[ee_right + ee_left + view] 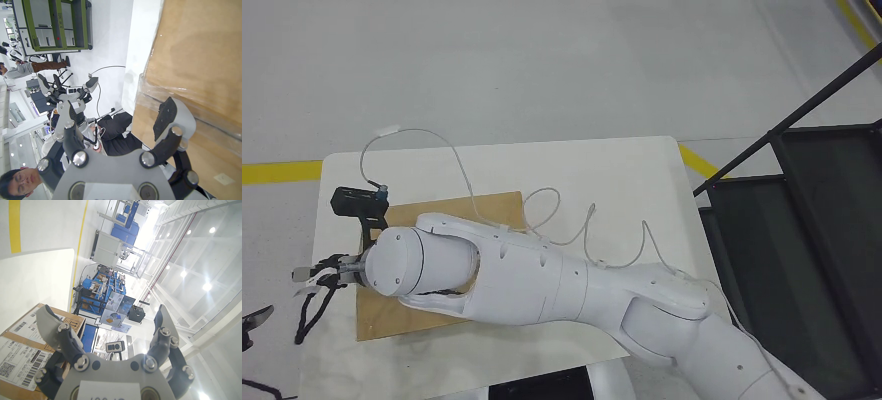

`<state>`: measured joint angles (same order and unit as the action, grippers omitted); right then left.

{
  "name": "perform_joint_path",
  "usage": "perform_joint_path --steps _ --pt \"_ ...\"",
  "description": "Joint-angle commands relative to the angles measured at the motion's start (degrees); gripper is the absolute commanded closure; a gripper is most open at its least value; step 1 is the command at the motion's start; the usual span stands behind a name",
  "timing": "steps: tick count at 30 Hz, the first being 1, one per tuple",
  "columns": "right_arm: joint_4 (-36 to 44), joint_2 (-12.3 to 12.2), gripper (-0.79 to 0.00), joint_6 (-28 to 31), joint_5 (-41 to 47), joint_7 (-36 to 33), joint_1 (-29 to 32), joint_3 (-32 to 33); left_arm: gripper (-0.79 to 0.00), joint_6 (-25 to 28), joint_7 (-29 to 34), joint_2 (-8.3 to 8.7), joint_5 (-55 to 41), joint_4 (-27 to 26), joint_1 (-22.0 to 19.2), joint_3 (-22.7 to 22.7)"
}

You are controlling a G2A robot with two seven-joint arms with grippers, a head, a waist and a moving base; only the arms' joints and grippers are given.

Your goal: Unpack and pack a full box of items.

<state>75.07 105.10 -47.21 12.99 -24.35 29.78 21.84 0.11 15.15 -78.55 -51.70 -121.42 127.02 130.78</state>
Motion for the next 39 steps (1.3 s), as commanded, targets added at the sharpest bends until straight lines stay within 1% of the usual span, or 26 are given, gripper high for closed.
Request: perform_joint_path --steps 1,7,13,20,25,34,39 --pt "0.98 -0.66 -0.785 -0.63 -1.04 -0.23 1.15 0.78 -0.785 0.00 0.00 0.00 0.00 0.00 0.00 0.00" --pt "4.82 -3.10 -0.785 -3.14 -4.59 -1.08 4.65 3.62 -0.785 0.00 0.00 0.00 0.00 0.00 0.00 0.00" --pt "10.03 -6.09 -0.785 -5.83 -8.67 -2.25 8.92 7.11 -0.785 0.00 0.00 0.00 0.00 0.00 0.00 0.00" --pt "16.66 -9.82 -0.785 -8.23 -13.63 -5.42 13.99 11.33 -0.785 0.00 0.00 0.00 0.00 0.00 0.00 0.00" --pt "21.26 -12.84 -0.785 -10.79 -18.67 -8.81 16.97 14.04 -0.785 0.00 0.00 0.00 0.00 0.00 0.00 0.00" --pt "28.07 -18.25 -0.785 -10.79 -28.76 -15.86 22.31 20.12 -0.785 0.00 0.00 0.00 0.00 0.00 0.00 0.00" --pt "31.56 -20.99 -0.785 -10.79 -35.68 -21.78 24.68 23.10 -0.785 0.00 0.00 0.00 0.00 0.00 0.00 0.00"
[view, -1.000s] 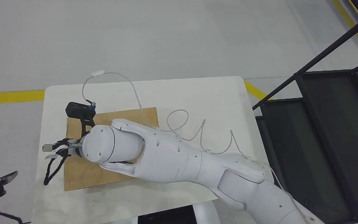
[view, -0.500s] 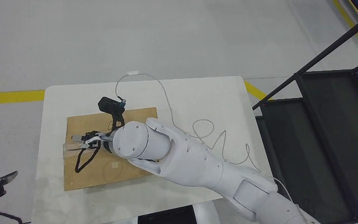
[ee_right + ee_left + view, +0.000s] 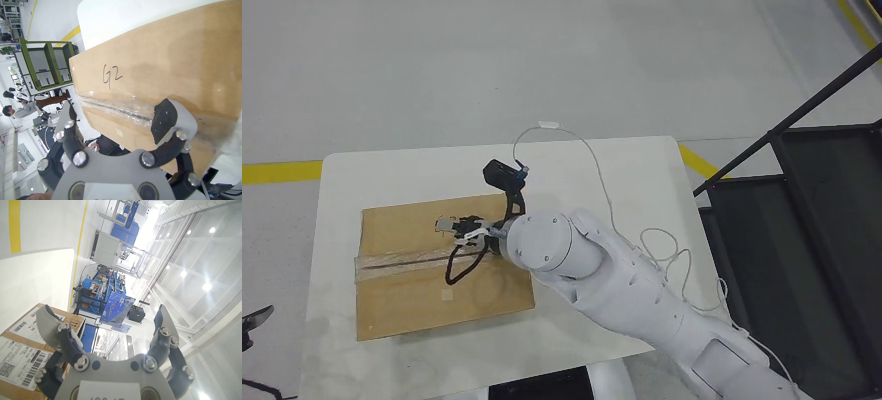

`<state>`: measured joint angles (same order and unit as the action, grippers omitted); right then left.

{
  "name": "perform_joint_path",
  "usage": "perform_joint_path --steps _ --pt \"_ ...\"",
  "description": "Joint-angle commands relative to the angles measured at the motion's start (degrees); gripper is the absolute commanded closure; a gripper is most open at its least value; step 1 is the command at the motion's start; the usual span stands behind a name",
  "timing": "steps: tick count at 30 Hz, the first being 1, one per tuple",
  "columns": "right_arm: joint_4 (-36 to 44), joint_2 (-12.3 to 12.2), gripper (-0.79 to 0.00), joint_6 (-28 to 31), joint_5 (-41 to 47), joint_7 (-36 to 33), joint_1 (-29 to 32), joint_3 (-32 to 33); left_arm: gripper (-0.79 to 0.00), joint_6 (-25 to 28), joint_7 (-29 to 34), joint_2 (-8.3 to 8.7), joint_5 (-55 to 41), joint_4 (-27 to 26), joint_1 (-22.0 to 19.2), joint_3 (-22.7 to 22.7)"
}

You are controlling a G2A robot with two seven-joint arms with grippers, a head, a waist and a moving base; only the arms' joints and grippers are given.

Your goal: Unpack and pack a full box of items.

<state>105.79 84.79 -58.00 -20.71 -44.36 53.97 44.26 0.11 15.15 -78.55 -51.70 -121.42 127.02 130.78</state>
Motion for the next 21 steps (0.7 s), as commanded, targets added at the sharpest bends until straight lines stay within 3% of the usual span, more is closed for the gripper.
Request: perform_joint_path --steps 1,8,13,17,21 --pt "1.57 -1.21 -0.785 0.00 -3.00 -1.93 1.06 1.07 -0.785 0.00 0.00 0.00 0.00 0.00 0.00 0.00" --pt "5.69 -5.38 -0.785 0.00 -5.07 -1.93 3.13 2.71 -0.785 0.00 0.00 0.00 0.00 0.00 0.00 0.00" --pt "8.46 -7.11 -0.785 0.35 -0.29 -2.28 2.50 2.33 -0.785 0.00 0.00 0.00 0.00 0.00 0.00 0.00" --pt "7.87 -6.31 -0.785 1.07 4.15 -2.73 -0.50 -1.19 -0.785 0.00 0.00 0.00 0.00 0.00 0.00 0.00" --pt "4.03 -3.75 -0.785 3.71 8.44 0.29 -5.03 -5.86 -0.785 0.00 0.00 0.00 0.00 0.00 0.00 0.00"
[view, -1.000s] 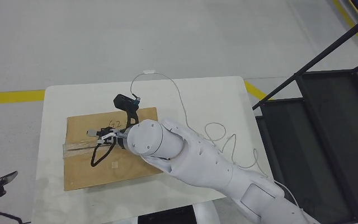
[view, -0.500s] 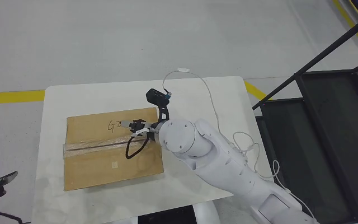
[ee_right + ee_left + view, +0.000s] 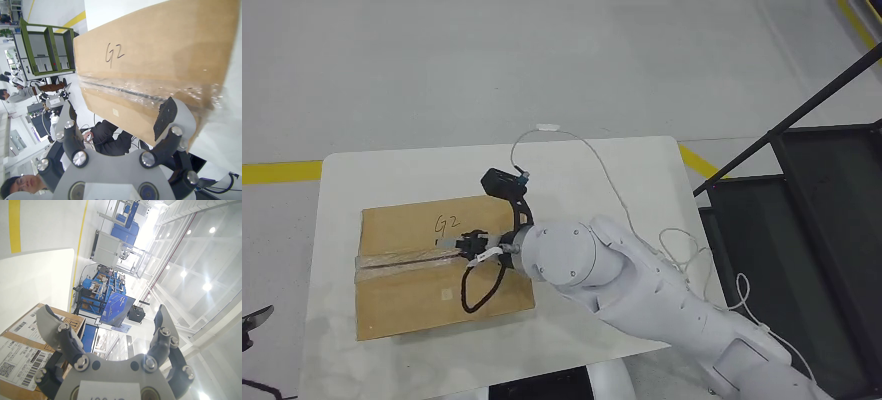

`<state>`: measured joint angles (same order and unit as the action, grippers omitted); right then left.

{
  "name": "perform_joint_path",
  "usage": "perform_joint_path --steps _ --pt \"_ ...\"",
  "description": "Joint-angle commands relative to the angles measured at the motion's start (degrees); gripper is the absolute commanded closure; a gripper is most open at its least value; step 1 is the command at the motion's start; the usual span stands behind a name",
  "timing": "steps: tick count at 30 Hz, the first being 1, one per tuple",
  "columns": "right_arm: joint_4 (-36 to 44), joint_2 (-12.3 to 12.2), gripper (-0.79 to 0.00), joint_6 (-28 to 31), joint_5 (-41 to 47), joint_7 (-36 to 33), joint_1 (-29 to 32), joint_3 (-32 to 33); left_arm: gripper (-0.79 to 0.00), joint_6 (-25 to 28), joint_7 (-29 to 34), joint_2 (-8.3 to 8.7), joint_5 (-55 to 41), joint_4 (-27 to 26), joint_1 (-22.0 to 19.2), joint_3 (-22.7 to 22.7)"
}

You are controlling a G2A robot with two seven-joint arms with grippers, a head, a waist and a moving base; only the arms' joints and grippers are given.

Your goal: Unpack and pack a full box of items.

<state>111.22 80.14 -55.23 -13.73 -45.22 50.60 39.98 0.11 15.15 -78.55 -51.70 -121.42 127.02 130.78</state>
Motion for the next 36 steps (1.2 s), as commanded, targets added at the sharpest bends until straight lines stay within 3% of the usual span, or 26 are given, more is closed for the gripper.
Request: perform_joint_path --steps 1,11,22,29,36 --pt "-2.77 1.70 -0.785 1.64 2.69 2.24 -2.90 -2.66 -0.785 0.00 0.00 0.00 0.00 0.00 0.00 0.00" --pt "-16.41 10.31 -0.785 5.51 12.74 10.23 -14.89 -11.68 -0.785 0.00 0.00 0.00 0.00 0.00 0.00 0.00" --pt "-29.77 19.00 -0.785 9.86 20.17 15.48 -21.42 -17.40 -0.785 0.00 0.00 0.00 0.00 0.00 0.00 0.00" --pt "-35.14 22.16 -0.785 10.90 21.88 16.26 -23.03 -18.05 -0.785 0.00 0.00 0.00 0.00 0.00 0.00 0.00" --pt "-37.30 23.75 -0.785 11.06 21.67 15.85 -22.95 -18.34 -0.785 0.00 0.00 0.00 0.00 0.00 0.00 0.00"
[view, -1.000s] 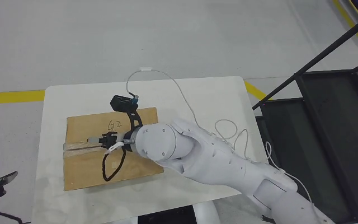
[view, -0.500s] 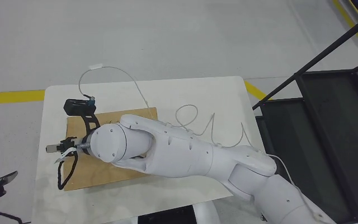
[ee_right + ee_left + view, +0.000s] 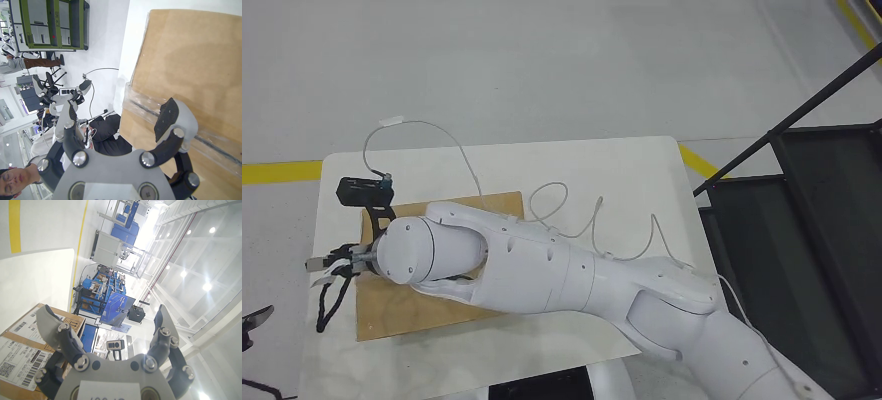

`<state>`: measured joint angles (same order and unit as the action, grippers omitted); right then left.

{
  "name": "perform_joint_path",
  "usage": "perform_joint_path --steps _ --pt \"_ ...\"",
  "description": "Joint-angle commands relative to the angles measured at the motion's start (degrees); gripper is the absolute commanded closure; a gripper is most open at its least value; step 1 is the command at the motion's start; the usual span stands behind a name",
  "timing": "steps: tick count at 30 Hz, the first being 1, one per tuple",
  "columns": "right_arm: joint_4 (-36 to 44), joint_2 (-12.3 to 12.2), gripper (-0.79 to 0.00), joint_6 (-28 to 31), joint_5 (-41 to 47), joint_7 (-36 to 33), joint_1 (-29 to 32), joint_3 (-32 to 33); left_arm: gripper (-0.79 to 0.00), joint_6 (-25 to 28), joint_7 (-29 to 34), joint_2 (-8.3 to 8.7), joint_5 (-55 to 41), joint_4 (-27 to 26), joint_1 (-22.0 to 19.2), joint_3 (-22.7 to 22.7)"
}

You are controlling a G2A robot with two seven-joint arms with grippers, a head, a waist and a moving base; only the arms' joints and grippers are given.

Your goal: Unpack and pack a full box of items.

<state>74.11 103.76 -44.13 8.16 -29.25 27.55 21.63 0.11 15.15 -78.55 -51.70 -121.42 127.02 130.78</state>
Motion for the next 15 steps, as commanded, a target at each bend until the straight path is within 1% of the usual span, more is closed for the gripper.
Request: perform_joint_path --steps 1,7,15 --pt "-0.28 0.21 -0.785 -0.15 -0.46 -0.28 0.18 0.04 -0.785 0.00 0.00 0.00 0.00 0.00 0.00 0.00" --pt "0.54 -0.23 -0.785 -2.86 -3.40 -1.54 1.08 0.15 -0.785 0.00 0.00 0.00 0.00 0.00 0.00 0.00" --pt "4.95 -2.58 -0.785 -6.83 -8.45 -3.55 3.94 1.48 -0.785 0.00 0.00 0.00 0.00 0.00 0.00 0.00"
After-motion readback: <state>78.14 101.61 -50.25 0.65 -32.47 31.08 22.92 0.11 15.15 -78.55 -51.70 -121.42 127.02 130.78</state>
